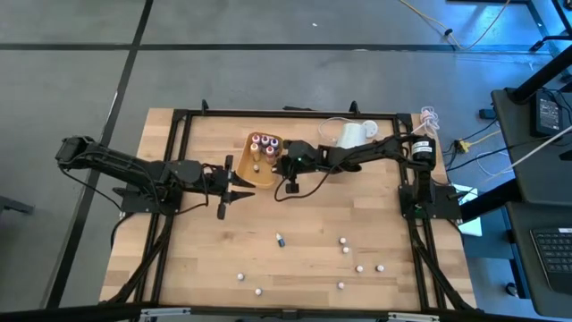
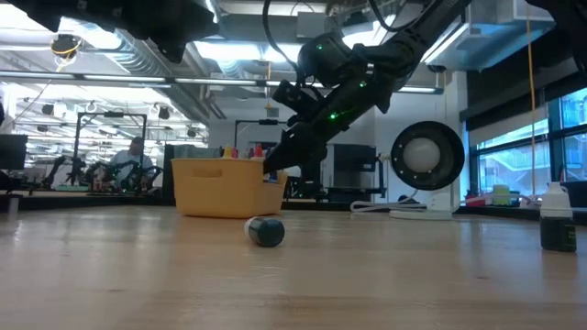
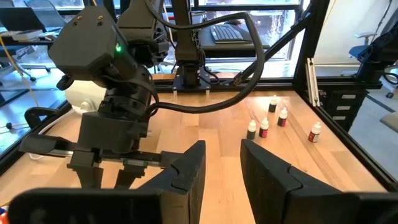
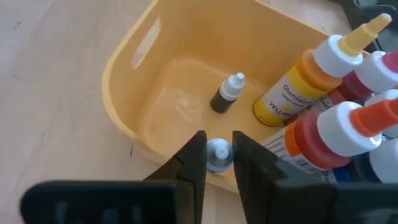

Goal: Pick & Place food coloring
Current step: Put the right small purple food coloring bottle into the yellow bin, then put the small blue food coloring bottle into the yellow bin

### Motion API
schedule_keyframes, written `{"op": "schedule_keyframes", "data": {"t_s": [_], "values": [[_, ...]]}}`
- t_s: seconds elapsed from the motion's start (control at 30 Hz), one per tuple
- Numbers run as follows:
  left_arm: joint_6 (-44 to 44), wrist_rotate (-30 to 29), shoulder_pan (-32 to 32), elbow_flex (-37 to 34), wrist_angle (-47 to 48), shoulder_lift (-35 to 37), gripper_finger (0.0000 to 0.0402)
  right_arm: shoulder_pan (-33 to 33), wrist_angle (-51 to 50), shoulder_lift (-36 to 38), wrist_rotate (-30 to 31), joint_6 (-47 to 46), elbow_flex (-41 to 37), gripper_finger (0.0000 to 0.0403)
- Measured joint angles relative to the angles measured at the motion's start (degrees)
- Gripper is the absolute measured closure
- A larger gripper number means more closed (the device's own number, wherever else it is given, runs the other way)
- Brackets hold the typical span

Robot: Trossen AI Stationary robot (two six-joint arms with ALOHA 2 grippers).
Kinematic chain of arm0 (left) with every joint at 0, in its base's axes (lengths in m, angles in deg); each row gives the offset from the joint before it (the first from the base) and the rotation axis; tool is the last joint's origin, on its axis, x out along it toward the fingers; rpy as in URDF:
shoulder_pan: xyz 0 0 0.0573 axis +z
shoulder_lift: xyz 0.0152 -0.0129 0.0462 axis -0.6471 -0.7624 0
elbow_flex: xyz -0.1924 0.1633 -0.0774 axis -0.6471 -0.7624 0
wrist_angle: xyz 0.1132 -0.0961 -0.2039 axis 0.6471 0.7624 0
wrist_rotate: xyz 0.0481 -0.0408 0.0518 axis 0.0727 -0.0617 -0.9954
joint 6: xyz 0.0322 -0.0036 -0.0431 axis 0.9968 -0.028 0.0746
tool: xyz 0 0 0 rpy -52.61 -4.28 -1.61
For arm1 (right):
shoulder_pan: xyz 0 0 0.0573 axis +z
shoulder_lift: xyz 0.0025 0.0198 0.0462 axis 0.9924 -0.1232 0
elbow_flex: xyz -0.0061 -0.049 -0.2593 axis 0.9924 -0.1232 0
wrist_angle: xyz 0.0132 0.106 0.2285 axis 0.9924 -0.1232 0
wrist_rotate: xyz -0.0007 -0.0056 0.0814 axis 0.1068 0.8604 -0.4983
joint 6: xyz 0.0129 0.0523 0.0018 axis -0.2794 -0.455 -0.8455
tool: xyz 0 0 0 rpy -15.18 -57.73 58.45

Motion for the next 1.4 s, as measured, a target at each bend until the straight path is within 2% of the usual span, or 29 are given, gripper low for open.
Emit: {"op": "schedule_keyframes", "data": {"t_s": [0.37,0.5,0.7,0.87,1.07,1.13,1.2,1.33,1.4], "values": [[0.0,0.0,0.0,0.0,0.0,0.0,0.0307,0.0,-0.2,0.2,0.4,0.1,0.0,0.0275],[0.0,0.0,0.0,0.0,0.0,0.0,0.0304,1.1,-2.9,4.0,0.2,0.6,0.3,0.0272],[0.0,0.0,0.0,0.0,0.1,0.0,0.0307,6.2,-9.8,8.9,-2.5,1.2,-0.2,0.0271],[0.0,0.0,0.0,0.0,0.0,0.0,0.0307,11.0,-11.3,8.0,-9.4,-6.4,-0.2,0.0271],[0.0,0.0,0.0,0.0,0.0,0.0,0.0304,16.3,-13.7,7.9,-10.5,-10.7,-0.2,0.027],[0.0,0.0,0.0,0.0,0.0,0.0,0.0305,18.4,-13.2,7.9,-8.6,-10.4,-0.2,0.0261],[0.0,0.0,0.0,0.0,0.0,0.0,0.0306,20.6,-12.8,7.9,-4.2,-10.8,-0.2,0.0244],[0.0,0.0,0.0,0.0,0.0,0.0,0.0308,23.6,-12.0,7.5,6.7,-18.3,-0.2,0.0196],[0.0,0.0,0.0,0.0,0.0,0.0,0.0307,24.7,-11.7,7.3,9.1,-21.5,-0.1,0.0175]]}}
